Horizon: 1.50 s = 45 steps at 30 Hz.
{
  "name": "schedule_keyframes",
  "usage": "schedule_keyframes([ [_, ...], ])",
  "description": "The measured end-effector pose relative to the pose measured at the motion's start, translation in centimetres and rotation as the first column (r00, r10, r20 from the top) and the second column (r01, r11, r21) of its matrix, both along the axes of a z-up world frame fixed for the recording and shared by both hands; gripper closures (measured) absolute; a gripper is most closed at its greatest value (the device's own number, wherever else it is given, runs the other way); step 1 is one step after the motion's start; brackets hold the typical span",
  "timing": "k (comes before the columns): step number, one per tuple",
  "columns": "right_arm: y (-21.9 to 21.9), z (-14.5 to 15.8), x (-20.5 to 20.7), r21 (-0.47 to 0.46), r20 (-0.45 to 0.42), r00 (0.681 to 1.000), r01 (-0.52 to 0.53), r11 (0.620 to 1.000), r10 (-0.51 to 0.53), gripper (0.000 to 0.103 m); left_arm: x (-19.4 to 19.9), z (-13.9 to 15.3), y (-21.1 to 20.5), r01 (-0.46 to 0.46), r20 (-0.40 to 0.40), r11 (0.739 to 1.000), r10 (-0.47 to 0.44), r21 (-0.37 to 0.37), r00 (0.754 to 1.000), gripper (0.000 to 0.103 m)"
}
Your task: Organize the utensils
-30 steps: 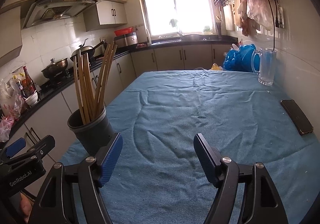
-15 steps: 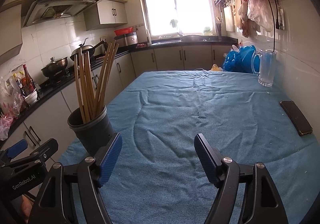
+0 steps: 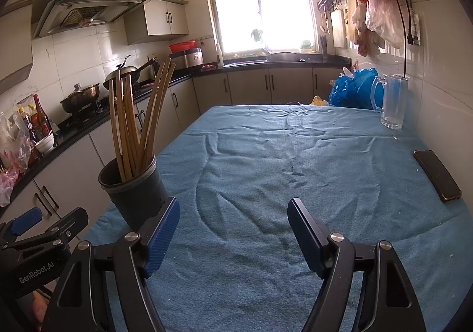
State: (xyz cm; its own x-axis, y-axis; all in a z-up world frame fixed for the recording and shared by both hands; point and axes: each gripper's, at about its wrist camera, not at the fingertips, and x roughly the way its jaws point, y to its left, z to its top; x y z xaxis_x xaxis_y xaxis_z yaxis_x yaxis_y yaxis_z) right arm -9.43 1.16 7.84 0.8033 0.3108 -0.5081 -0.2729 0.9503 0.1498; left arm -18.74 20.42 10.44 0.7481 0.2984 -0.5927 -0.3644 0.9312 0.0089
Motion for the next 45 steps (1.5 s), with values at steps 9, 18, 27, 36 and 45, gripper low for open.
schedule_keyframes([
  [9, 0.1, 0.2, -0.5, -0.009, 0.026, 1.000, 0.007, 1.000, -0.006, 0.023, 0.0, 0.0, 0.0, 0.001, 0.002, 1.000, -0.001, 0.000, 1.000, 0.000],
  [18, -0.2, 0.7, -1.0, 0.001, 0.071, 0.997, 0.028, 1.000, -0.028, 0.022, -0.9, 0.7, -0.2, -0.016, 0.049, 1.000, 0.016, 0.011, 0.999, 0.000],
  [27, 0.2, 0.9, -1.5, -0.011, 0.093, 0.995, 0.026, 1.000, -0.025, 0.021, -1.1, 0.8, -0.2, -0.012, 0.056, 1.000, 0.012, 0.009, 0.998, 0.000],
  [36, 0.5, 0.9, -1.6, -0.019, 0.100, 0.995, 0.024, 1.000, -0.022, 0.020, -1.0, 0.7, -0.1, -0.012, 0.056, 1.000, 0.012, 0.003, 0.998, 0.000],
  [45, 0.9, 0.7, -1.8, -0.032, 0.107, 0.994, 0.018, 0.999, -0.014, 0.020, -1.2, 0.3, -0.2, -0.023, 0.045, 1.000, 0.023, 0.000, 0.999, 0.000],
])
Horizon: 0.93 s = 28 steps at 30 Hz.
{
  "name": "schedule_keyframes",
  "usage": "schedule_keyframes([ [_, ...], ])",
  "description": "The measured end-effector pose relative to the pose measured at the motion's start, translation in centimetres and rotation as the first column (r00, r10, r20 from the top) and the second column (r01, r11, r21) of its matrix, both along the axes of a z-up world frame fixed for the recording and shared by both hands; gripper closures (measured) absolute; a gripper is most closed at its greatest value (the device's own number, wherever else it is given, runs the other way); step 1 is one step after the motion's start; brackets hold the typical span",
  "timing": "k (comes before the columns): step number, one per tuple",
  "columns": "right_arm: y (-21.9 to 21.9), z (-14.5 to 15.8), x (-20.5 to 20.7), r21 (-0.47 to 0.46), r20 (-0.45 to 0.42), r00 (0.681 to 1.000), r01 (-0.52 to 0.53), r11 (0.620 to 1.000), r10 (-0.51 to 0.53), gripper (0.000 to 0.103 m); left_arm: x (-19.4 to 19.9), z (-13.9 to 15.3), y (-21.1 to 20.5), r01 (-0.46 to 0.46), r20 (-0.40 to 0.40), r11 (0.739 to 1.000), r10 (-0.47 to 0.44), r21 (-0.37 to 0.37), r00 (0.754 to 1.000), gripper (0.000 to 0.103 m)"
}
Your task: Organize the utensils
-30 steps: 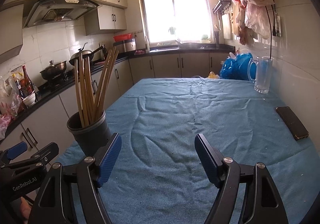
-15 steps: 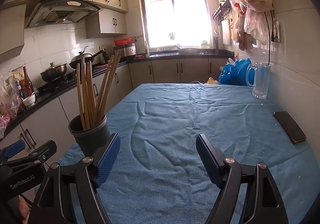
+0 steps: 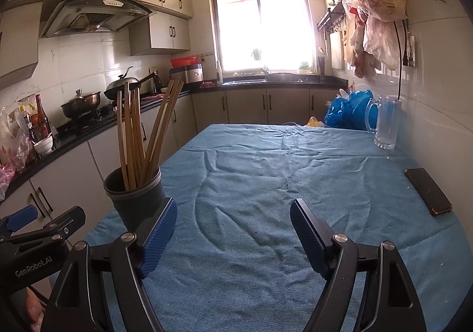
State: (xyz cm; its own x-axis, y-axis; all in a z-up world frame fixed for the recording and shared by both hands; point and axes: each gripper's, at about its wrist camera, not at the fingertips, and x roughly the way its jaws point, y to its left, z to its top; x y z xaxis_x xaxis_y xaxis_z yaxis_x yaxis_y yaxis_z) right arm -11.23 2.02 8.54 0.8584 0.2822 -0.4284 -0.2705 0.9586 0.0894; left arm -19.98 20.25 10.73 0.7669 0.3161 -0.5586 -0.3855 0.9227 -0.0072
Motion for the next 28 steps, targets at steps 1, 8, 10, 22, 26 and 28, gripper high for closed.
schedule_keyframes([
  [1, 0.0, 0.0, 0.0, -0.002, 0.000, 1.000, -0.001, 1.000, 0.001, 0.020, 0.0, -0.1, 0.0, -0.002, -0.003, 1.000, 0.002, -0.002, 1.000, 0.000],
  [8, 0.2, -0.2, -0.1, -0.004, -0.002, 1.000, -0.005, 1.000, 0.005, 0.019, -0.1, -0.2, -0.1, -0.003, -0.010, 1.000, 0.003, -0.010, 1.000, 0.000],
  [10, 0.2, -0.2, 0.0, -0.004, -0.002, 1.000, -0.005, 1.000, 0.005, 0.019, -0.1, -0.2, -0.1, -0.003, -0.010, 1.000, 0.003, -0.010, 1.000, 0.000],
  [22, 0.3, -0.4, 0.1, -0.008, -0.003, 1.000, -0.018, 1.000, 0.018, 0.019, -0.1, 0.8, 0.2, -0.008, 0.008, 1.000, 0.008, 0.003, 1.000, 0.000],
  [26, 0.0, -0.6, 0.3, -0.001, -0.017, 0.999, -0.029, 1.000, 0.029, 0.018, 0.1, 1.3, -0.3, 0.000, 0.009, 1.000, 0.000, 0.017, 1.000, 0.000],
  [28, -0.4, -0.7, 0.5, -0.006, -0.026, 0.999, -0.030, 1.000, 0.030, 0.017, 0.5, 1.4, -0.7, 0.030, -0.006, 1.000, -0.030, 0.007, 1.000, 0.000],
])
